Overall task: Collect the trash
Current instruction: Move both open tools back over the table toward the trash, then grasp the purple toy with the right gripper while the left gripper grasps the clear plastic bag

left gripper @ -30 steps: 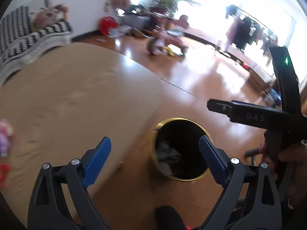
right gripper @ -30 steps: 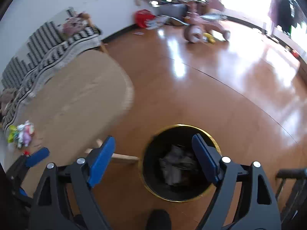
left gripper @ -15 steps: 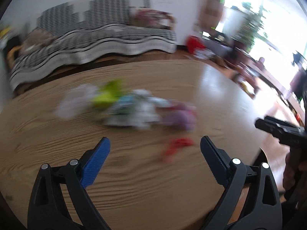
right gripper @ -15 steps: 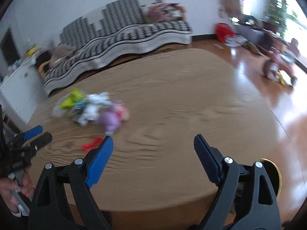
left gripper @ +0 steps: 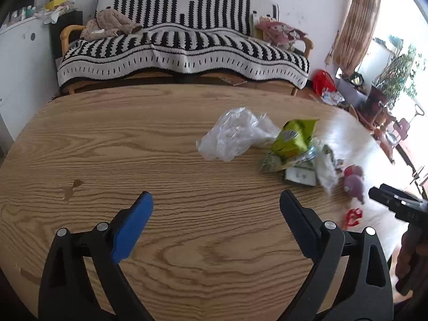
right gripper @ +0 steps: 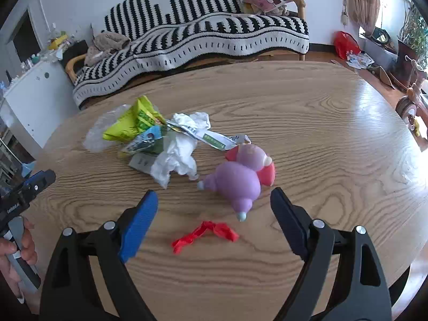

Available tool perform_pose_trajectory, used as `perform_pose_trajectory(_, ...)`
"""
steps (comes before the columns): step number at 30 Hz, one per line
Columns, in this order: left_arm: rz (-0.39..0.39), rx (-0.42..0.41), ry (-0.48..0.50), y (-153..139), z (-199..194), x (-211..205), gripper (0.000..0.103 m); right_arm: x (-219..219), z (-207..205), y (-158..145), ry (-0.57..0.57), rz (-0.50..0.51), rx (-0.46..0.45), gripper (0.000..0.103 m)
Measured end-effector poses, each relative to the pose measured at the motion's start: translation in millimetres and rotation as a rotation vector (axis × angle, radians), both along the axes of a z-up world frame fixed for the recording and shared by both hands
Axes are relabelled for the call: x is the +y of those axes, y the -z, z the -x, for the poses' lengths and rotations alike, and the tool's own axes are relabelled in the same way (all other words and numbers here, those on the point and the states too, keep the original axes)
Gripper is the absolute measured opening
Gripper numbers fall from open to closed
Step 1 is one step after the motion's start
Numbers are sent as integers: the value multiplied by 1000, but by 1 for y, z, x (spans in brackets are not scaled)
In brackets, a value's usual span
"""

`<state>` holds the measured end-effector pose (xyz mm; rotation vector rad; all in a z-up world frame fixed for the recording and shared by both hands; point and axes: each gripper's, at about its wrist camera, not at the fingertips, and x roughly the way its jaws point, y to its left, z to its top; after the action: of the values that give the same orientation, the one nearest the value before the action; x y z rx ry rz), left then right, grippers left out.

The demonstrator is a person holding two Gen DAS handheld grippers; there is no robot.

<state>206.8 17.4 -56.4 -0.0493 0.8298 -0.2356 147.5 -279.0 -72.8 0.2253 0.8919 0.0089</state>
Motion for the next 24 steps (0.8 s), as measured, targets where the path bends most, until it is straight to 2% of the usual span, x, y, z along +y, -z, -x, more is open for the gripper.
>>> perform_pose_trajectory(8,-63,30,22,24,-46,-10,94,-1,-22,19,-8,10,47,85)
perform_pose_trajectory(10,-67,30,35,26,-63,-19,94,-2,-28,20,-25,43,53,85)
perform_pose_trajectory(14,-103,4,69,27,-86,-37,95,-13,-37,21,-21,28,48,88)
perform_pose_trajectory(22,-76,58,86,52,-121,-49,96,-27,-49,48,13,-23,121,88)
perform_pose_trajectory(24,-64,56,89,54,-123,-50,94,-24,-51,49,1,-11,105,84)
